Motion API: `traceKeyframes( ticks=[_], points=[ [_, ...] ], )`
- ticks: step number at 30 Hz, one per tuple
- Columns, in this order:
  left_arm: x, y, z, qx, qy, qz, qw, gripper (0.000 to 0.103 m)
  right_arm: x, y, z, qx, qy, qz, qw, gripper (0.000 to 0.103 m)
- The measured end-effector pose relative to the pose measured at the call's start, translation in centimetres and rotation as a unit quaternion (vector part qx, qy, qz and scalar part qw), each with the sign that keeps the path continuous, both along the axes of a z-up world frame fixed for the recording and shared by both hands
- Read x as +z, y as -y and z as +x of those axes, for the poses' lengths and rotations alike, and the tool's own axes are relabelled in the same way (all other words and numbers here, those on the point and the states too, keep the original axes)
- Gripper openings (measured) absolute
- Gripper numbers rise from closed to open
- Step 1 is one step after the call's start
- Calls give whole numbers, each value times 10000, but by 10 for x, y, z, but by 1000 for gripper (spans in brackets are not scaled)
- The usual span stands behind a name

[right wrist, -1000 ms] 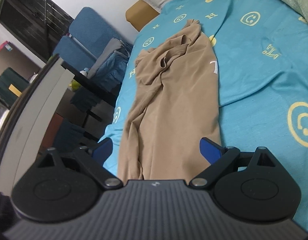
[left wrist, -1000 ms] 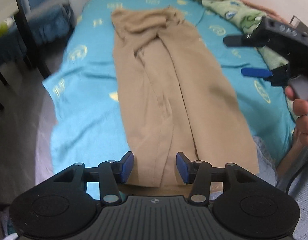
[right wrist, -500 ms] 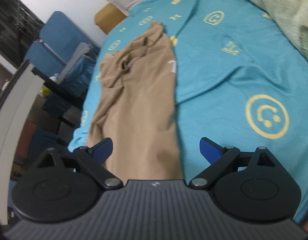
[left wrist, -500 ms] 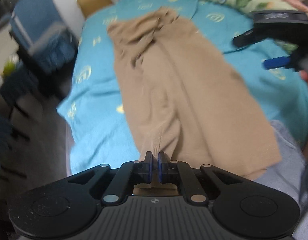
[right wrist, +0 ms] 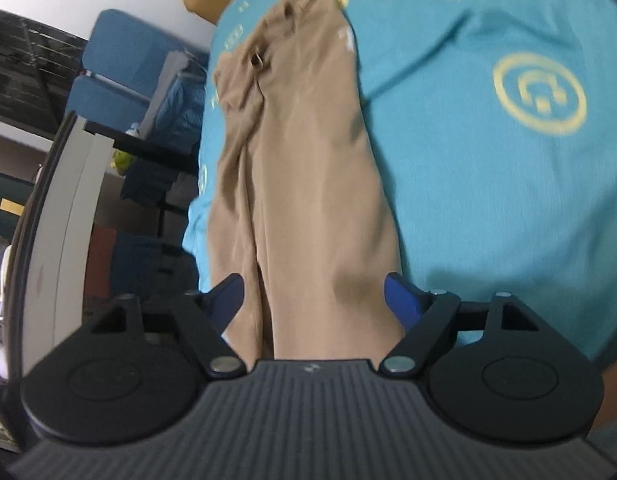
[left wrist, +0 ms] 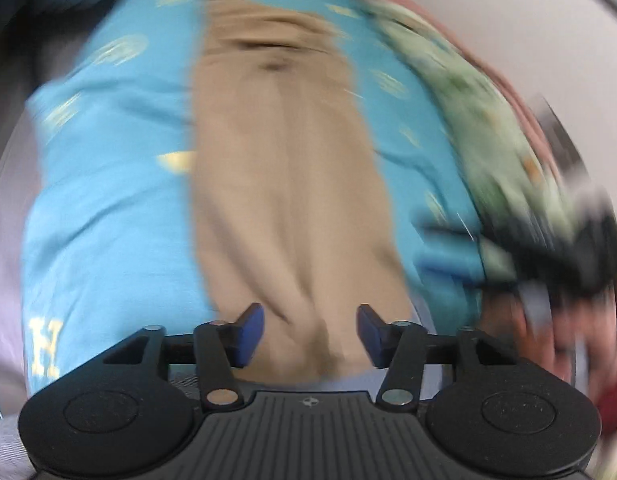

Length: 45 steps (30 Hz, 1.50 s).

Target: Fold clothes

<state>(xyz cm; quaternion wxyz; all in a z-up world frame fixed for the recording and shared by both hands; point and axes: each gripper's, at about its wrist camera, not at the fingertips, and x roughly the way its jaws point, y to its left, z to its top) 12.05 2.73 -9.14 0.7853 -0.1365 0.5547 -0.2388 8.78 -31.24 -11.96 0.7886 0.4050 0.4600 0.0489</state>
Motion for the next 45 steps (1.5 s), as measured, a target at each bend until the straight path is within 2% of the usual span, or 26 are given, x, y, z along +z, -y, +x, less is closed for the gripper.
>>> traceKeyframes(
  ticks=[2,6,9,11,14,15,17,19,20,22,23,24,25,26,28,30,32,33,34,37,40,42,45],
  points=[
    [-12,-17,15,612,-260,-115,9977,62,-3,-4,-4,51,-161,55,9998,80],
    [-37,-19,33,1124,-832,148,9901,64,-10,-13,-7,164,-508,-58,9986,79],
    [-43,-5,40,870,-952,612,9898,67,-14,-27,-8,329,-692,-373,9964,76],
    [-40,2,40,673,-917,687,9911,73,-18,-34,-8,401,-816,-467,9948,76],
    [-38,6,36,316,-1001,545,9930,73,-22,-44,-12,563,-967,-493,9925,71],
    [-37,6,34,220,-1061,446,9931,64,-22,-47,-14,645,-988,-515,9917,65],
    [-36,7,30,38,-1173,271,9927,55,-22,-53,-17,807,-1032,-558,9898,63],
    [-34,9,26,-91,-1197,286,9924,54,-22,-52,-20,796,-1042,-566,9897,63],
    [-32,12,24,-142,-1181,342,9923,50,-22,-51,-21,760,-1042,-564,9900,63],
    [-28,17,20,-222,-1119,464,9924,33,-22,-51,-20,736,-1044,-586,9901,64],
    [-26,19,17,-256,-1079,529,9924,20,-22,-53,-19,762,-1040,-618,9897,64],
    [-24,20,15,-255,-1034,554,9928,7,-22,-54,-19,806,-1034,-652,9892,54],
    [-19,16,13,-155,-976,471,9940,7,-21,-55,-19,847,-1047,-702,9884,26],
    [-14,13,11,-54,-918,388,9950,6,-21,-56,-19,872,-1069,-740,9877,17],
    [-4,4,7,200,-825,175,9962,6,-14,-52,-19,862,-988,-697,9889,12],
    [8,-17,2,721,-783,-566,9927,5,4,-44,-23,790,-664,-685,9923,11],
    [25,-39,-7,1181,-639,-1500,9795,5,27,-33,-28,688,-281,-674,9950,11],
    [34,-47,-11,1362,-570,-1877,9711,5,39,-26,-29,619,-119,-604,9962,11],
    [46,-52,-12,1424,-442,-2107,9661,5,52,-19,-31,549,37,-495,9973,10],
    [86,-68,-8,1536,6,-2513,9556,5,99,-4,-35,419,618,-360,9966,10],
    [125,-70,-18,1545,385,-2702,9495,4,144,2,-44,390,1132,-422,9919,9],
    [146,-69,-30,1511,604,-2703,9489,4,169,5,-52,382,1425,-480,9879,9],
    [164,-68,-66,1461,778,-2558,9524,4,180,0,-75,425,1620,-590,9841,9]
  ],
)
